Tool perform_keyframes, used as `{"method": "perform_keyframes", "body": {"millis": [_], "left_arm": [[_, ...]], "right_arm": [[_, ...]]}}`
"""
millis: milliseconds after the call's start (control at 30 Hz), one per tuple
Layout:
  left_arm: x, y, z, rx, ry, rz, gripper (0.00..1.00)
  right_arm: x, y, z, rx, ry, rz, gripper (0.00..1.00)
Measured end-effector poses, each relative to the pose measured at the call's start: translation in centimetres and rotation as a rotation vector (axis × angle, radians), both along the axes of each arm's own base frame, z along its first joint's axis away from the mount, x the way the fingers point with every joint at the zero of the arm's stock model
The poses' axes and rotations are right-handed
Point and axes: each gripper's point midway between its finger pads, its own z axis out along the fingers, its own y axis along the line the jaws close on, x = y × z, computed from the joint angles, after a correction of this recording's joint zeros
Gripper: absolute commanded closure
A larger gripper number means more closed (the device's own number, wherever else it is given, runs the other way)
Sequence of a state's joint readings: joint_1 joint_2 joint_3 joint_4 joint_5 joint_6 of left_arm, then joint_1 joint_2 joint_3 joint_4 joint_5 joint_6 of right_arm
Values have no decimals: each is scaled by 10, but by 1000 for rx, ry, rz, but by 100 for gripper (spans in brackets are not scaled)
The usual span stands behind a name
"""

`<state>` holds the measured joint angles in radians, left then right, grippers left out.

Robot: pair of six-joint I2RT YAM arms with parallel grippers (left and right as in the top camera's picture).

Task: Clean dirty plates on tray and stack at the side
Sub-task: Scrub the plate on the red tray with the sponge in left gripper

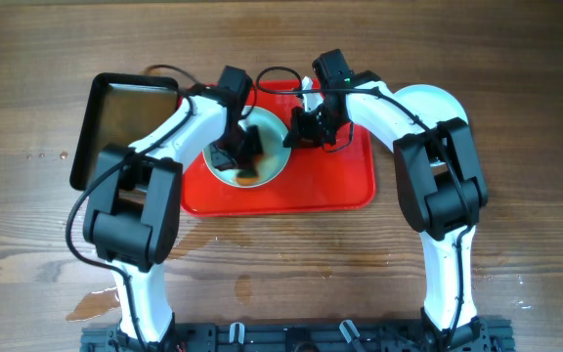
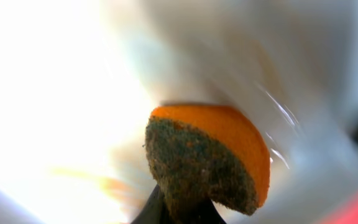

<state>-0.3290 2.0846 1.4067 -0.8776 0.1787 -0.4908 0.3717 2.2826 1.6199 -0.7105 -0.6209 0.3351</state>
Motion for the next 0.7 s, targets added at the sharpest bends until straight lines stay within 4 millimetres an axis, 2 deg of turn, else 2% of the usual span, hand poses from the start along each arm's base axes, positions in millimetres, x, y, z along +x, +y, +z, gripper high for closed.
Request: {"method": "perform_keyframes", "body": {"millis": [100, 300, 433, 700], "left_arm": [[22, 37, 0, 160, -73, 246, 96], [41, 70, 5, 337, -180, 414, 96], [48, 72, 12, 362, -183, 378, 96], [38, 68, 19, 300, -110, 332, 96]], "right_arm": [[1, 1, 0, 3, -4, 1, 96], [1, 2, 0, 4, -5, 1, 96], [-1, 3, -1, 5, 2, 0, 96], [0, 3, -1, 3, 7, -9, 96]]}}
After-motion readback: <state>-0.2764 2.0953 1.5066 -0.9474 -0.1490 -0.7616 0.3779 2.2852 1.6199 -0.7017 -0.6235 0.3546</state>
